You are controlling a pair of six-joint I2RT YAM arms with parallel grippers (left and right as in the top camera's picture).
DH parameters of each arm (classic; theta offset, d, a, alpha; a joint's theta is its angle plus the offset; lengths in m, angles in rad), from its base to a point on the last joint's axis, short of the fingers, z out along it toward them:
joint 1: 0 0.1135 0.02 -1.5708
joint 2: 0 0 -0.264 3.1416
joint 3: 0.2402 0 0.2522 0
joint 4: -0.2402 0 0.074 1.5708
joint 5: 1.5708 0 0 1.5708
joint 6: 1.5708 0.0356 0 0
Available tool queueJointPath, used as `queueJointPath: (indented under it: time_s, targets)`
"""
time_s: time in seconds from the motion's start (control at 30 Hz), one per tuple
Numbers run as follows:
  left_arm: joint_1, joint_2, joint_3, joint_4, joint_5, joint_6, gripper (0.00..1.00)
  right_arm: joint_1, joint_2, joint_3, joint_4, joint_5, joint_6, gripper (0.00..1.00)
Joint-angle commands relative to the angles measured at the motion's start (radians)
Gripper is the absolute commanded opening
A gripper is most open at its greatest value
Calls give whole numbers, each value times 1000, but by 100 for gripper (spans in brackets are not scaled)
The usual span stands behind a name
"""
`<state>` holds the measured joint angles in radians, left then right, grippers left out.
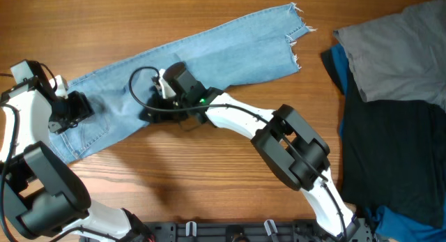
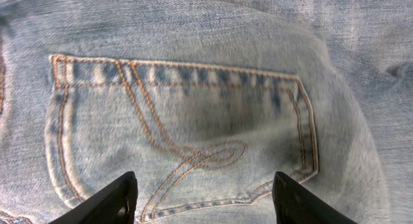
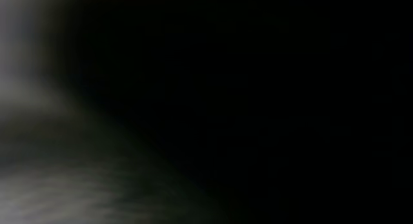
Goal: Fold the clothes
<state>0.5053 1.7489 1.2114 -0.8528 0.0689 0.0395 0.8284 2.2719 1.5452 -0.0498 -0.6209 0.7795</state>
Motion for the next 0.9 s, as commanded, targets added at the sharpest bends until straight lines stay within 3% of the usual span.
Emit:
queueJointPath:
  time_s: [0.0, 0.03, 0.1, 0.17, 0.27, 0.3, 0.33, 0.4, 0.47, 0.57, 0.6, 0.67, 0.73, 0.77, 0.87]
  targets:
    - [3, -15, 16, -5, 14, 0, 67, -24, -7, 0, -43, 105, -307, 45]
    - [3, -15, 15, -9, 17, 0, 66, -24, -7, 0, -37, 104, -358, 43]
    - [3, -15, 14, -13, 17, 1, 66, -20, -7, 0, 6, 100, -386, 26]
    - [3, -15, 13, -13, 16, 0, 66, -17, -6, 0, 153, 20, -283, 13]
    - [3, -15, 10, -26, 16, 0, 66, -16, 31, 0, 274, 209, -22, 10]
    - [3, -15, 10, -34, 17, 0, 66, -18, 47, 0, 271, 249, 10, 15]
    - [3, -15, 10, -41, 16, 0, 66, -24, 54, 0, 270, 241, 2, 40]
    - [3, -15, 10, -51, 16, 0, 67, -44, 49, 0, 267, 132, -92, 64]
    - [3, -15, 10, -61, 17, 0, 68, -85, 16, 0, 223, -70, -163, 67]
    - [3, -15, 10, -70, 16, 0, 69, -150, -97, 0, -56, -240, -341, 72]
    - [3, -15, 10, -69, 16, -3, 69, -167, -174, 0, -238, -208, -480, 73]
    - [3, -15, 10, -65, 16, -3, 70, -175, -312, 0, -479, -89, -603, 80]
    - [3, -15, 10, -65, 16, -3, 70, -185, -414, 0, -599, 48, -668, 85]
    - [3, -15, 10, -66, 16, -3, 71, -216, -467, 0, -640, 237, -708, 91]
    - [3, -15, 10, -65, 17, -3, 71, -356, -485, 0, -607, 445, -835, 99]
